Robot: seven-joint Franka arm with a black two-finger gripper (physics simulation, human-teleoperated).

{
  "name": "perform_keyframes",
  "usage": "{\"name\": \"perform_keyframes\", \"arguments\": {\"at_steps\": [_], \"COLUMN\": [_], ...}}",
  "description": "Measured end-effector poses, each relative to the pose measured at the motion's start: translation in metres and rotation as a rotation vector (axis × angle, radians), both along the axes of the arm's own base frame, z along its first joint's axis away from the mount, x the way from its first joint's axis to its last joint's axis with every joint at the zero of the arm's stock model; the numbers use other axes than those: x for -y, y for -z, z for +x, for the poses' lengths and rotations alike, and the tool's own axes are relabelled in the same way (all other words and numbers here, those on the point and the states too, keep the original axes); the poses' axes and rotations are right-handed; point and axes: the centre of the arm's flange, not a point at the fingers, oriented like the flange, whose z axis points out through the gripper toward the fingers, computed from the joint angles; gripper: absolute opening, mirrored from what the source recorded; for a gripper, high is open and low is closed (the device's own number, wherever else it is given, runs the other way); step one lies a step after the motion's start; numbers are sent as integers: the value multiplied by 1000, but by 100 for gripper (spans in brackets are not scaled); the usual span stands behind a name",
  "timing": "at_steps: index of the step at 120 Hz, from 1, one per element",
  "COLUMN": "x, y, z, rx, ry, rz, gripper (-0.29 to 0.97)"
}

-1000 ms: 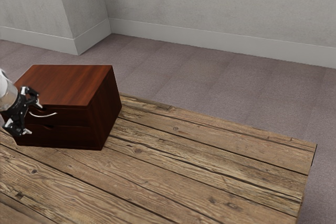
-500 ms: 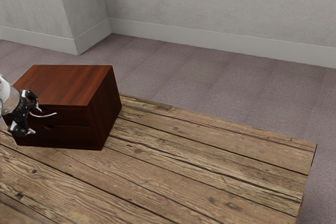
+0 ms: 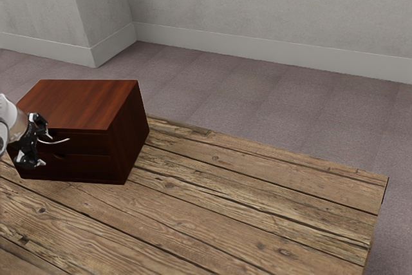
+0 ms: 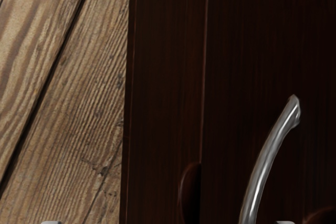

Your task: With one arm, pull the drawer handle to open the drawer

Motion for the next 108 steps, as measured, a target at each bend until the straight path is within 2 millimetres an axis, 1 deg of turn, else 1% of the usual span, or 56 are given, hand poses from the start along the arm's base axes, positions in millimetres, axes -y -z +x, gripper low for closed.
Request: {"name": "perform_keyframes", "arguments": {"at_steps": [11,19,32,53,77,91,108], "x": [-2,-2,-2,-2,-1,0,2], "y": [2,3,2,-1,-8,-9,-8], "z": [0,1,1,0,-2,-5,-10], "rx": [0,3,8,14,22,16,10], "ry": [-8,-10,-13,-19,-22,-23,-23], "rz": [-1,-1,-1,-3,-8,-14,-23], "gripper": [50,47,39,21,3,-3,-7]}}
